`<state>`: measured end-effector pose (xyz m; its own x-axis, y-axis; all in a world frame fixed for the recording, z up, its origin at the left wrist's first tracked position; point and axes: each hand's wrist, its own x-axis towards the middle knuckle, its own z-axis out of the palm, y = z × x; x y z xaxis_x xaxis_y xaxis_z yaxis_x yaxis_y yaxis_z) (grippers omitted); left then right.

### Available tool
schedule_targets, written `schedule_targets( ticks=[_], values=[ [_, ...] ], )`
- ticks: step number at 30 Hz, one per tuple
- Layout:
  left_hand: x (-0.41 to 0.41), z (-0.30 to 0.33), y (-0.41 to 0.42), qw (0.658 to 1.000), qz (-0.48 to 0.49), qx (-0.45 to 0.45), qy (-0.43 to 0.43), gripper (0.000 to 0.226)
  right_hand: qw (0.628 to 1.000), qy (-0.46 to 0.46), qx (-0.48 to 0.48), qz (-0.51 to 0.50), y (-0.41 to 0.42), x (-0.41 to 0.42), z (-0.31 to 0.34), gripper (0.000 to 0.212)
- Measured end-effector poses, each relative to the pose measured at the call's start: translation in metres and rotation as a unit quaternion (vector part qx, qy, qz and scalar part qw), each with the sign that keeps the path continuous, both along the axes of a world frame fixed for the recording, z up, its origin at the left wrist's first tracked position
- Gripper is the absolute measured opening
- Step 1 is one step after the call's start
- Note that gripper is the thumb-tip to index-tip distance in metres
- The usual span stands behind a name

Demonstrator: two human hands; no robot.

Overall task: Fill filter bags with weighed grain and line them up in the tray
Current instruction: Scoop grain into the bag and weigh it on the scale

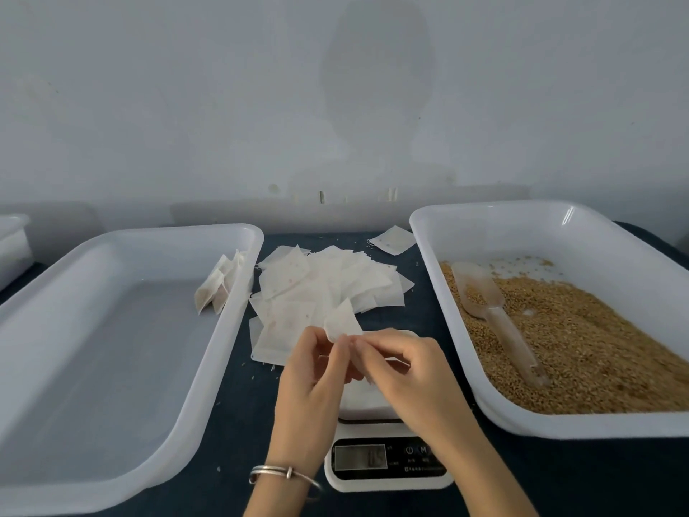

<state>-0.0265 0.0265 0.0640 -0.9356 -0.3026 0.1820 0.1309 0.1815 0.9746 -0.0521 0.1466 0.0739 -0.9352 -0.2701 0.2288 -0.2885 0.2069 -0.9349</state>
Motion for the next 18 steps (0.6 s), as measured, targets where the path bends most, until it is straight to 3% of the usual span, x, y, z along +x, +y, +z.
schedule_targets(
  ticks=[9, 13, 18],
  values=[
    [0.009, -0.003, -0.002, 0.998, -0.043, -0.033, -0.011, 0.032, 0.997, 0.006, 0.079, 0.003, 0.007, 0.006, -0.001, 0.018],
    [0.012, -0.003, -0.004, 0.999, -0.043, -0.033, -0.002, 0.027, 0.996, -0.032, 0.060, 0.056, 0.014, 0.012, 0.002, 0.015],
    [0.018, 0.001, -0.005, 0.998, -0.053, -0.033, 0.009, 0.025, 0.997, -0.027, 0.062, 0.036, 0.016, 0.017, 0.001, 0.014]
  ],
)
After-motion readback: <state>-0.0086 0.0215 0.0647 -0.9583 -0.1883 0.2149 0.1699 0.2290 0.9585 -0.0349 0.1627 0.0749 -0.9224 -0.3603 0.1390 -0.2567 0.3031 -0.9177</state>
